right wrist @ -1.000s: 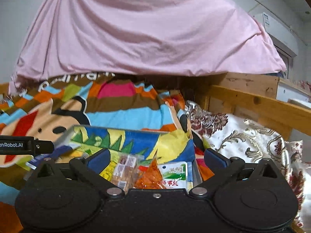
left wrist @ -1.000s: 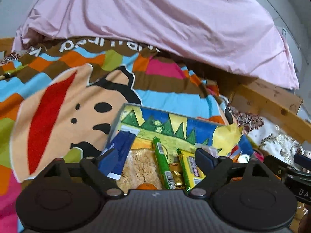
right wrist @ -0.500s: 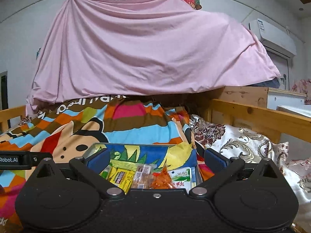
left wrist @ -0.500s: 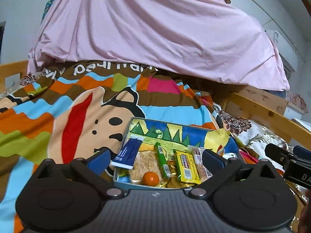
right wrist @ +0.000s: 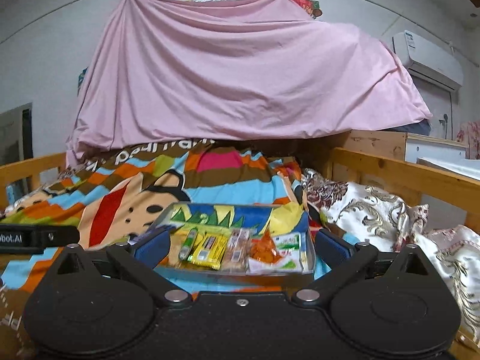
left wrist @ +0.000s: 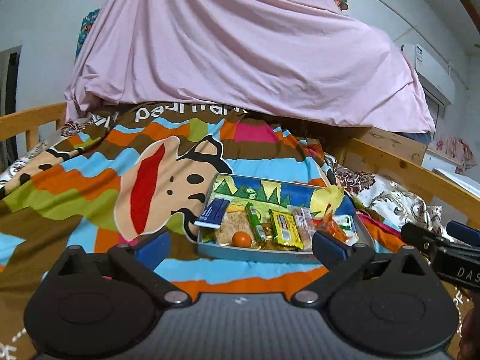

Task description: Organize snacks

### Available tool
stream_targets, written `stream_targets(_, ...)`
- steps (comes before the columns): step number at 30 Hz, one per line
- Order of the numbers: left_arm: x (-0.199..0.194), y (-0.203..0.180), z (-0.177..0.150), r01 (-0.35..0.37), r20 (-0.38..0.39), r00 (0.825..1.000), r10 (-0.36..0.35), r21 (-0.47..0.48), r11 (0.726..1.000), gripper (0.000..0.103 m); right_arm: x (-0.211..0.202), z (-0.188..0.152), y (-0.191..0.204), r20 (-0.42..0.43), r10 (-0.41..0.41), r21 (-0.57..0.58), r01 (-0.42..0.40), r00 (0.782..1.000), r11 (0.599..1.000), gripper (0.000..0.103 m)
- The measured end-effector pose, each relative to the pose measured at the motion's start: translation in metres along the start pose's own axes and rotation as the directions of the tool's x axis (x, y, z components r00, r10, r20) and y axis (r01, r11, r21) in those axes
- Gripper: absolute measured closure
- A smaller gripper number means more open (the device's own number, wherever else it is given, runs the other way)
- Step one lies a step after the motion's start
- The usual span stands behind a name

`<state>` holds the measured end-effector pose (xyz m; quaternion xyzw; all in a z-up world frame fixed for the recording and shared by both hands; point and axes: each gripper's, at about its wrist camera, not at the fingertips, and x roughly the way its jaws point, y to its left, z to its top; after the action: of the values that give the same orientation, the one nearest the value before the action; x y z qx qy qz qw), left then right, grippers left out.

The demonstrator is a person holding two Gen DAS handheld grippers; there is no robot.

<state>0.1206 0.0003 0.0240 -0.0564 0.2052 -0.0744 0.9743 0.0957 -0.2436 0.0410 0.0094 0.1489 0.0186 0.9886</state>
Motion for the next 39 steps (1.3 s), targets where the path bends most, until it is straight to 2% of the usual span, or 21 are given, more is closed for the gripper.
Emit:
stream_targets(7,-0.029,0.001,-0.015,-0.004,-0.002,1.0,0.004,0.011,1.0,0.0,-0.033,-0.006,0.005,-0.004,0.014,0.001,-0.014,1.0,1.0,0.001)
stream_targets(17,-0.054,-0.003,-0.033,-0.024,-0.017,1.0,0.025,0.05,0.998,0.0,-0.053,-0.017,0.008,-0.057,0.027,0.004,-0.027,0.998,1.0,0.001)
stream_targets(28,-0.057,-0.008,-0.041,-0.045,-0.036,0.998,0.048,0.083,0.995,0.0,-0.051,-0.028,0.005,-0.119,-0.005,0.024,0.008,0.993,1.0,0.001)
stream_targets(39,-0.055,-0.007,-0.045,-0.04,-0.059,0.997,0.045,0.09,0.995,0.0,-0.046,-0.032,0.006,-0.142,-0.003,0.018,0.005,0.99,1.0,0.001)
